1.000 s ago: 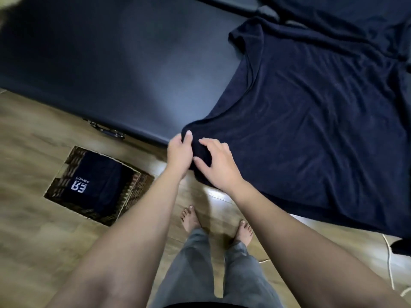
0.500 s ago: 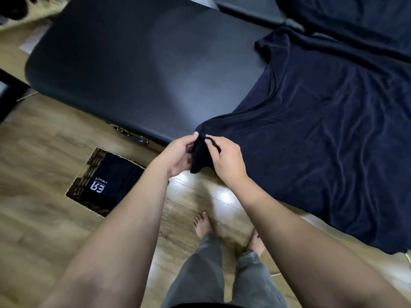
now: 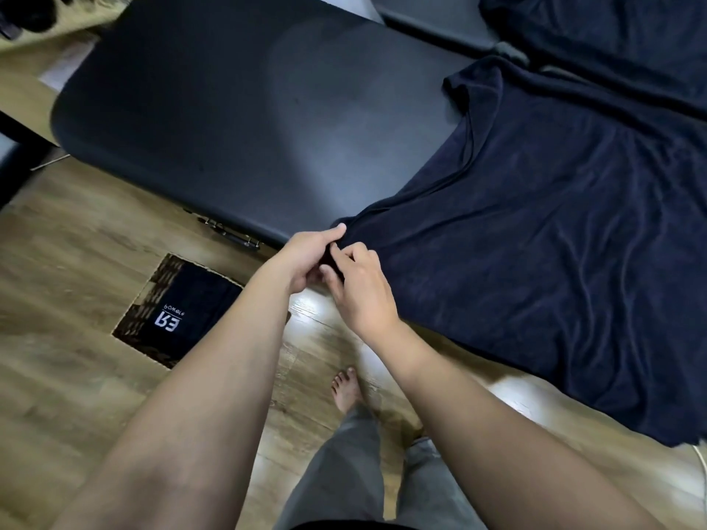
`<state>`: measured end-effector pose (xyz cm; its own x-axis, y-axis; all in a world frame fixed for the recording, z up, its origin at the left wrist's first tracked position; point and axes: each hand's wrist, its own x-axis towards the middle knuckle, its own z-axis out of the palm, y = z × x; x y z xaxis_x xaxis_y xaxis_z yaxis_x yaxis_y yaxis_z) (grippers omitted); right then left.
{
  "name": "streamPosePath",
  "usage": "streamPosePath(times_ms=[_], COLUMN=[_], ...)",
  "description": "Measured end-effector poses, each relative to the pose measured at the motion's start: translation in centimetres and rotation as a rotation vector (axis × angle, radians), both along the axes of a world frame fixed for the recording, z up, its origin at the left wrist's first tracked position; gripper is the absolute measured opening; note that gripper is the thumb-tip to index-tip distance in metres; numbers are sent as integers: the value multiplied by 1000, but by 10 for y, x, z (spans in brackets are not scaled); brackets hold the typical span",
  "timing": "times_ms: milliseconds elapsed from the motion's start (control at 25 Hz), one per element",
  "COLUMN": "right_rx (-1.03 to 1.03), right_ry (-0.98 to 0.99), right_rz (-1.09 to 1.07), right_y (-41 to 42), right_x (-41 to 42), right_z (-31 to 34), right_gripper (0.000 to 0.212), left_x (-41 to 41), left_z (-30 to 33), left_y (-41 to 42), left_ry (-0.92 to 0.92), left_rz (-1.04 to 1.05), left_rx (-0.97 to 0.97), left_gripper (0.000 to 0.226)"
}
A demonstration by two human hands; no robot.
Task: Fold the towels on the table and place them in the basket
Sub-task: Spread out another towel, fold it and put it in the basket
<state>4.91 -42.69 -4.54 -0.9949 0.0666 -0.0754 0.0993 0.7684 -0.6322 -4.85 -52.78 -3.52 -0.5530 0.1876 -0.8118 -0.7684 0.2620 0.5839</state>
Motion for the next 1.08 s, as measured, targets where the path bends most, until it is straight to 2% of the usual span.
streamPosePath(times_ms=[80,120,240,440,560,640,720,800,920,1080], right_rx=[-170,-288,-562,-421,-395,-369,-363,-365,-370,-364], right_ry=[-65,-102,-150,-250,-294,-285,-246,-203,-164,-153], right_rz=[21,-35,-342,-453,-456,-437,-450,-473,-531,-607], right_y=[3,4,18,62,78,81,86,95,119,160], right_x=[2,2,0,-11,-22,-30,-37,-45,-69,-116], right_z=[3,5,6,4,-1,1,4,8,12,9], right_gripper=[32,30,31,18,24,27,26,25,25,31], left_x=[7,11,25,59,58,40,13,-13,-52,-102], left_z=[-2,-5,-16,-51,-62,-54,-36,-16,-4,-9], left_y=[-1,-1,-5,-35,-40,-32,-16,10,64,126], left_ry=[-18,-16,13,-81,-70,85,343,565,652,523], left_rz=[-45,-59,-96,-202,-228,-307,-402,-378,-346,-253], left_rx=[36,39,-77,-274,-346,-435,-632,-706,-548,-284], left_gripper=[23,20,13,15,22,24,26,22,16,11])
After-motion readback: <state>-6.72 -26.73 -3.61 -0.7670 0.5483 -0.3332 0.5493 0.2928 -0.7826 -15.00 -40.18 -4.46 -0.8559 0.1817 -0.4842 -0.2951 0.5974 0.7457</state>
